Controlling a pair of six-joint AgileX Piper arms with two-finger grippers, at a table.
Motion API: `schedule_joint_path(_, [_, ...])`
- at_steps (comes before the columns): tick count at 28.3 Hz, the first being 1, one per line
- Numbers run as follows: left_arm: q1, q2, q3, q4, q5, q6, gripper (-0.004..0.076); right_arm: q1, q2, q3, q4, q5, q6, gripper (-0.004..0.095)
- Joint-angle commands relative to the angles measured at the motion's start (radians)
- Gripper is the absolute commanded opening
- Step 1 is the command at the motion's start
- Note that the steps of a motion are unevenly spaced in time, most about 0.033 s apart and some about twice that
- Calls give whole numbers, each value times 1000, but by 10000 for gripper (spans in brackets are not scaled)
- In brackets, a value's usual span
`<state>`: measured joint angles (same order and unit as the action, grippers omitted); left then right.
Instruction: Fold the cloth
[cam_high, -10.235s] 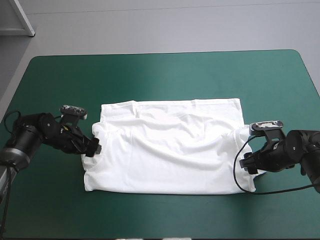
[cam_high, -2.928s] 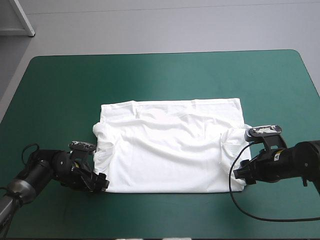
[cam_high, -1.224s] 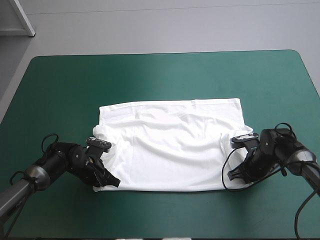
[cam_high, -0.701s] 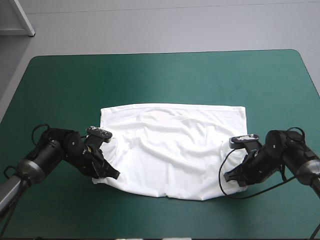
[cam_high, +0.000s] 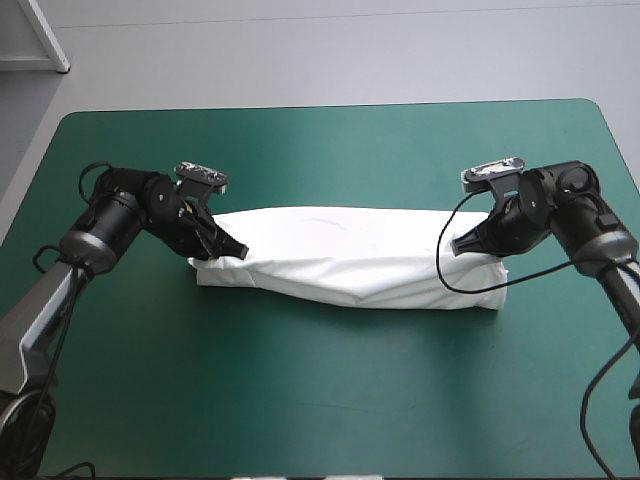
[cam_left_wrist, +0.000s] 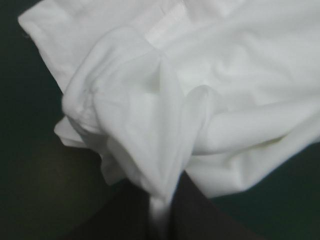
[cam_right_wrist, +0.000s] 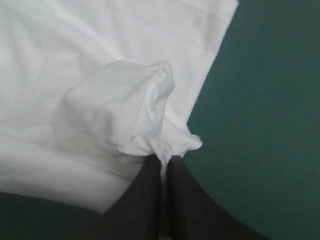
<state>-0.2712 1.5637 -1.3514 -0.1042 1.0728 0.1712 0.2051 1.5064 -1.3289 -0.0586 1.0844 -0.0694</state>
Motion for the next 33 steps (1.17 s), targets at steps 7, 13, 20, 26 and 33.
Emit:
schedule_joint_path(7, [104, 160, -266, -136, -2, 53, 21, -1, 148, -265, -65, -82, 18, -17])
schedule_joint_path(13, [107, 225, -295, -116, -45, 53, 21, -1, 272, -365, -70, -87, 23, -17])
schedule_joint_path(20, [107, 246, -295, -64, -144, 55, 22, -1, 348, -397, -83, -97, 45, -15])
schedule_joint_path(26, [107, 263, -294, -61, -165, 60, 218, -1, 360, -397, 31, -135, 45, 254])
schedule_joint_path(33, [107, 275, -296, -26, -165, 50, 646, -1, 350, -405, 30, -152, 89, 704])
